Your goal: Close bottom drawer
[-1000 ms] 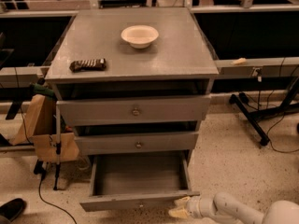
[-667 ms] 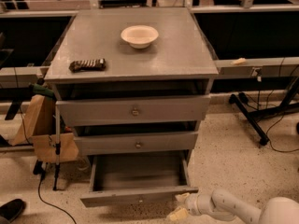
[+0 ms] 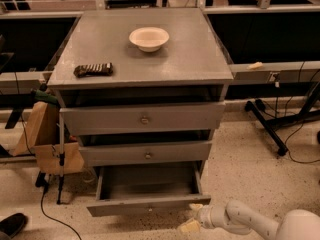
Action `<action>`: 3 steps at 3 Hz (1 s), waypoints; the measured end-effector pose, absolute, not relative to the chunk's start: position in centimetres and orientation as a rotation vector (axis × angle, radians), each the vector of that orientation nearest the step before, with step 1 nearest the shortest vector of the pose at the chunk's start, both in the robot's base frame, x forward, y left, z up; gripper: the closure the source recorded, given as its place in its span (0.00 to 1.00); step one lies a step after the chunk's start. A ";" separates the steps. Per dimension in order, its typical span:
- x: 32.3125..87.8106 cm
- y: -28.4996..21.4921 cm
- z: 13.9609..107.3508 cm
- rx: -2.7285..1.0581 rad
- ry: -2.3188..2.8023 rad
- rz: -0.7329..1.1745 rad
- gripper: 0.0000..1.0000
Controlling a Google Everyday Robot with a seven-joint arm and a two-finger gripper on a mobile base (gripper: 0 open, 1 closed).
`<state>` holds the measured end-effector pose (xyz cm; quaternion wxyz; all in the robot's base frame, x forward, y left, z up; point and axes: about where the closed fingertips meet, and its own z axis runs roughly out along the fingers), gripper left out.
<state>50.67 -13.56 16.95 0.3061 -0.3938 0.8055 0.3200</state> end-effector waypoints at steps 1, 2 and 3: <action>54.3 -12.0 18.0 -1.106 2.099 0.840 0.42; 55.6 -11.3 18.4 -1.138 2.084 0.839 0.65; 58.3 -10.4 18.6 -1.179 2.062 0.828 0.88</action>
Offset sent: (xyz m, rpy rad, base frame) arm 0.2136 0.0687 0.0560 -0.0788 -0.1701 0.2506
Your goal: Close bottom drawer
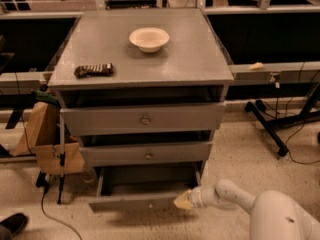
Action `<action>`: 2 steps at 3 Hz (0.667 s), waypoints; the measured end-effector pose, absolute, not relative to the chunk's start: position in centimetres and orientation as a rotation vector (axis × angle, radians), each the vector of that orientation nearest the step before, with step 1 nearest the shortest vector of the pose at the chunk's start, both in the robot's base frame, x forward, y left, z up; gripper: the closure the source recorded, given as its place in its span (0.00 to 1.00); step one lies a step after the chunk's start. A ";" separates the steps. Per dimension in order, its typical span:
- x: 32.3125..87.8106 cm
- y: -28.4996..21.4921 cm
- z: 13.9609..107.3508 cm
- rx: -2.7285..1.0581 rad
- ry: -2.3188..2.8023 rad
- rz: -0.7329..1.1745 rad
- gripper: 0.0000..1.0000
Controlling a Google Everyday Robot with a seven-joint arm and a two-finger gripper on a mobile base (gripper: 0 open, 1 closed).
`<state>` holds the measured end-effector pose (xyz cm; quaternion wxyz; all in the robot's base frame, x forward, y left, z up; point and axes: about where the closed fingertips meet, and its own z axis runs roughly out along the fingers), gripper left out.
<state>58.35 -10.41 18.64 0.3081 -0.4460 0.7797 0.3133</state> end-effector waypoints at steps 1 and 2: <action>58.1 -10.4 18.8 -1.179 2.062 0.828 1.00; 59.7 -10.0 18.8 -1.216 2.052 0.809 0.81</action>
Offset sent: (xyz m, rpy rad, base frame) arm 0.1720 0.0273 0.0046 -0.1781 -0.1498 0.1835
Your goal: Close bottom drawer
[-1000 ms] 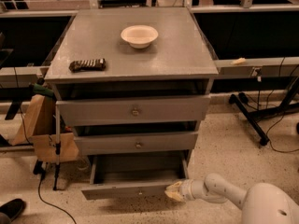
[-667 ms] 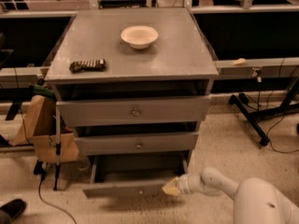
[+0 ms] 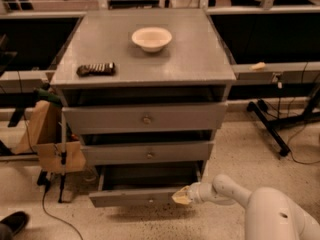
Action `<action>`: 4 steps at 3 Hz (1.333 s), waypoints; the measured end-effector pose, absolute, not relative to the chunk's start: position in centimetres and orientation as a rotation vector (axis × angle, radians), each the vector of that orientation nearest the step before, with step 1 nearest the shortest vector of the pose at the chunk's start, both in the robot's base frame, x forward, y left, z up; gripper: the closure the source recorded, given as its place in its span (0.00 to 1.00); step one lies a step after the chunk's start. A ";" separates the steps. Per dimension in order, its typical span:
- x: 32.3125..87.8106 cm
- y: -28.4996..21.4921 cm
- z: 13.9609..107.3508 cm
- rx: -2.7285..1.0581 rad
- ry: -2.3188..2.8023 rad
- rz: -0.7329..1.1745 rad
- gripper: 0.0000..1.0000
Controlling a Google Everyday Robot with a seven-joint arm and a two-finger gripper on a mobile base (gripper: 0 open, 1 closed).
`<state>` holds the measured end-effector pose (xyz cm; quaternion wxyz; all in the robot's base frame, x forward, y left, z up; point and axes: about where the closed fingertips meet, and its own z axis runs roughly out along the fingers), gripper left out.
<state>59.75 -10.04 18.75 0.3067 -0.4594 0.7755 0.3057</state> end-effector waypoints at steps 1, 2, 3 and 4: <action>59.7 -10.0 18.8 -1.216 2.052 0.809 0.58; 60.8 -10.0 18.8 -1.237 2.051 0.792 0.35; 60.6 -9.4 17.4 -1.283 2.078 0.813 0.11; 60.4 -9.4 17.5 -1.283 2.078 0.813 0.00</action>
Offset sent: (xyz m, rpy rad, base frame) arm 0.1407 0.0001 -0.0051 -0.1682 -0.0967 0.0943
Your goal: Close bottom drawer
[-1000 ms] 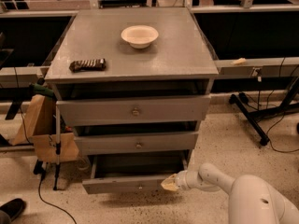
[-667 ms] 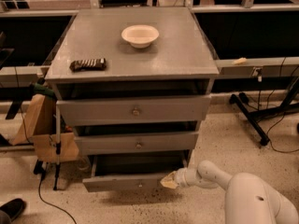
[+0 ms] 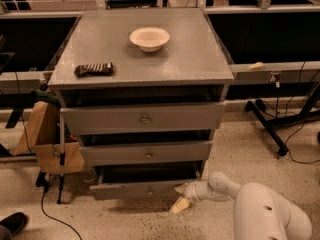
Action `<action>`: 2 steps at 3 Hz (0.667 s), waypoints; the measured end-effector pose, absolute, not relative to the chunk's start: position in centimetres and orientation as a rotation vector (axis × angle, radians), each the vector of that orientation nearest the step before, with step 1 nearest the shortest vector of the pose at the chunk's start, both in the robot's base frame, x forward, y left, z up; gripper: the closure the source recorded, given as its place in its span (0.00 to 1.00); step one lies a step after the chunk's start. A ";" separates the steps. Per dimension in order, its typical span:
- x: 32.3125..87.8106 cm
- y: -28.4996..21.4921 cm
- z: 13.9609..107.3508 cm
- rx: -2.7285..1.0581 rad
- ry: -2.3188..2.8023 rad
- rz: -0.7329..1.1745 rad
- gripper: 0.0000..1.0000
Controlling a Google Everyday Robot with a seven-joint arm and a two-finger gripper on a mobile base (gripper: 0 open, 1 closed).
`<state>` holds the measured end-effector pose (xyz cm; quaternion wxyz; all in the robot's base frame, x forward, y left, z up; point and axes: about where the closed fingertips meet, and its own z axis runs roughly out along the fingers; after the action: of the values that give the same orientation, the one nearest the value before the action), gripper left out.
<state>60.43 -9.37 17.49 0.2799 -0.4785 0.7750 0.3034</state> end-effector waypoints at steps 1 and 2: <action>60.0 -9.4 17.5 -1.283 2.078 0.812 0.00; 60.6 -9.6 17.6 -1.287 2.079 0.798 0.00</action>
Offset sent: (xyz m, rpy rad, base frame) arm 0.1276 -0.0329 0.0229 -0.1410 -0.1308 -0.0375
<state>60.56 -9.58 17.60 0.2812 -0.4802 0.7757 0.2976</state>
